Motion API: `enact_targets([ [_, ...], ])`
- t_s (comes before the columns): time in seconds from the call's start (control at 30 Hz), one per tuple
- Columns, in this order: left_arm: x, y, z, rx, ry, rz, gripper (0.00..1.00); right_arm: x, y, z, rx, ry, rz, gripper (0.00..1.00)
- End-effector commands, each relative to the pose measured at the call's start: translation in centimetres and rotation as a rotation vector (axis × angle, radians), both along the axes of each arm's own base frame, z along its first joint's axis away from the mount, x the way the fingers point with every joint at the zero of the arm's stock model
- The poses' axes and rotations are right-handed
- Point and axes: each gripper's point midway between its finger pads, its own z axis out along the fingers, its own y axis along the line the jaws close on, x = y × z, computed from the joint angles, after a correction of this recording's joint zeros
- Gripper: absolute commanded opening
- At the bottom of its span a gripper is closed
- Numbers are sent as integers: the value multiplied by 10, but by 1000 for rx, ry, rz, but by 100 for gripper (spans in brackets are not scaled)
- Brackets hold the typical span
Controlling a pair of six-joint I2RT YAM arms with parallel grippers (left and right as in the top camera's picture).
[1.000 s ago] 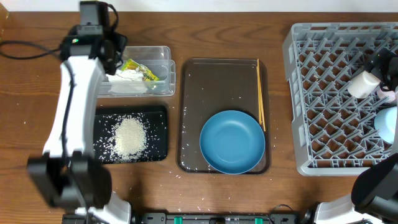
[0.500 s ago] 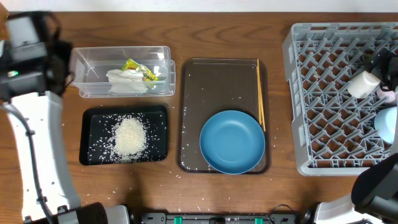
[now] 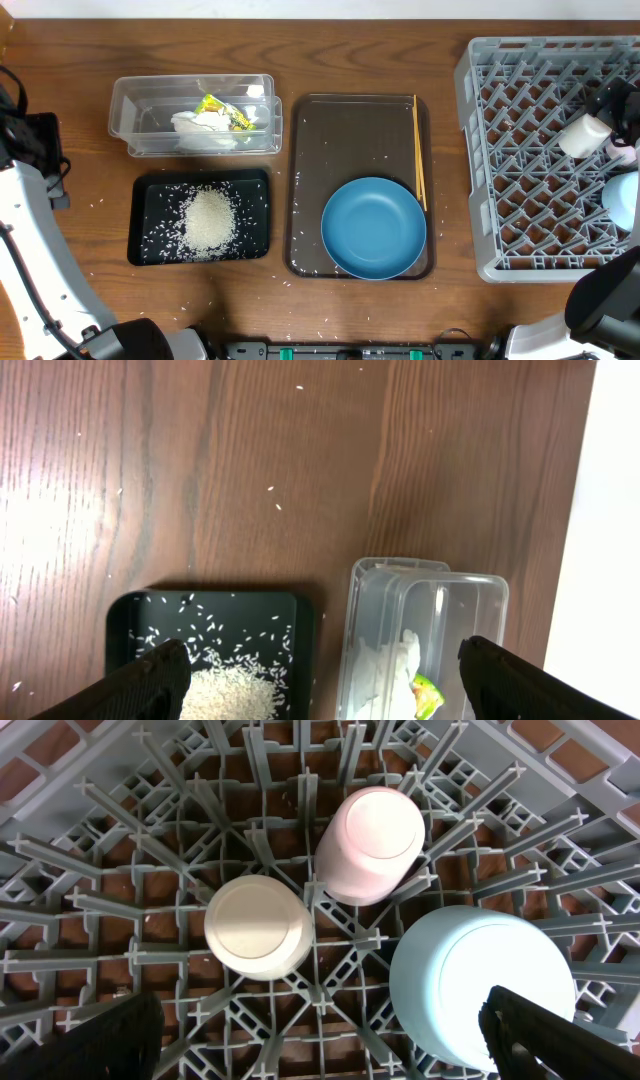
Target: Sort waste into correct bins and load items into the dishwasher rack
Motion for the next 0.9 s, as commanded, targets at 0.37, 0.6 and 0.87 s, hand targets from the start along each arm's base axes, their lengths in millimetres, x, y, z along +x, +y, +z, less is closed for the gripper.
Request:
enact_targets([
  [0.37,-2,1,0,-7,-1,13,90,-3,-2,-2,4,2,-17,99],
  [0.6,-2,1,0,-7,-1,13,91,-2,-2,-2,4,1,-17,99],
  [0.87,-2,1,0,-7,-2,12,91,-2,-2,-2,4,1,-17,99],
])
